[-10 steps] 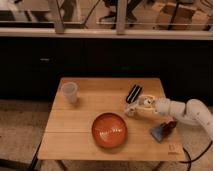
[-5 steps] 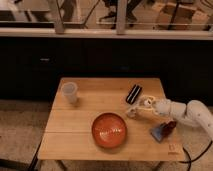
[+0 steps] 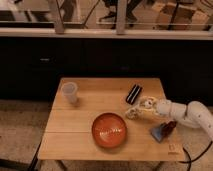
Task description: Stand the bottle upright
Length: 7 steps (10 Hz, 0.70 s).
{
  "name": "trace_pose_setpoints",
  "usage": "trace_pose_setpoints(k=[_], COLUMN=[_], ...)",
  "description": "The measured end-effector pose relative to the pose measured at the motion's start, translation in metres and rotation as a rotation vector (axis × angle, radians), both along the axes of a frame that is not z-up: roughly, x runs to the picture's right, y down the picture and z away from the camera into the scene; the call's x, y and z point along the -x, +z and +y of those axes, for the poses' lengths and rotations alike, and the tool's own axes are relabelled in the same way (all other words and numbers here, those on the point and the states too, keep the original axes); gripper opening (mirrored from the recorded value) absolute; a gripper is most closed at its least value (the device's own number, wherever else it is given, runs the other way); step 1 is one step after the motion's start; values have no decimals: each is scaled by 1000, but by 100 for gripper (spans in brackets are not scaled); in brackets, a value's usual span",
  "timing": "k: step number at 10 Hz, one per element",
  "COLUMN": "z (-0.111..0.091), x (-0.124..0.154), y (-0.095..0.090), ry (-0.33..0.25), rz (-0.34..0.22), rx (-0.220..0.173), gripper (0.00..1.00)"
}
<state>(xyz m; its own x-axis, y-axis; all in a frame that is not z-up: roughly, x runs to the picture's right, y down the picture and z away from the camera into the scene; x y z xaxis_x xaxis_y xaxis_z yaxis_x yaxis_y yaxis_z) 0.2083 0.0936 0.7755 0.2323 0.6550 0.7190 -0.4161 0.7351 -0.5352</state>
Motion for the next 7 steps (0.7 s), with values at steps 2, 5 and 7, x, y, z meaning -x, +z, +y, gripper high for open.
trace_pose_setpoints(k=[2,5,7], z=[-2,-11,-17], x=[2,6,7], y=[1,2,1], ry=[-25,-64,-80], rz=[13,37,44], rx=[6,13,19], gripper=[3,3,3])
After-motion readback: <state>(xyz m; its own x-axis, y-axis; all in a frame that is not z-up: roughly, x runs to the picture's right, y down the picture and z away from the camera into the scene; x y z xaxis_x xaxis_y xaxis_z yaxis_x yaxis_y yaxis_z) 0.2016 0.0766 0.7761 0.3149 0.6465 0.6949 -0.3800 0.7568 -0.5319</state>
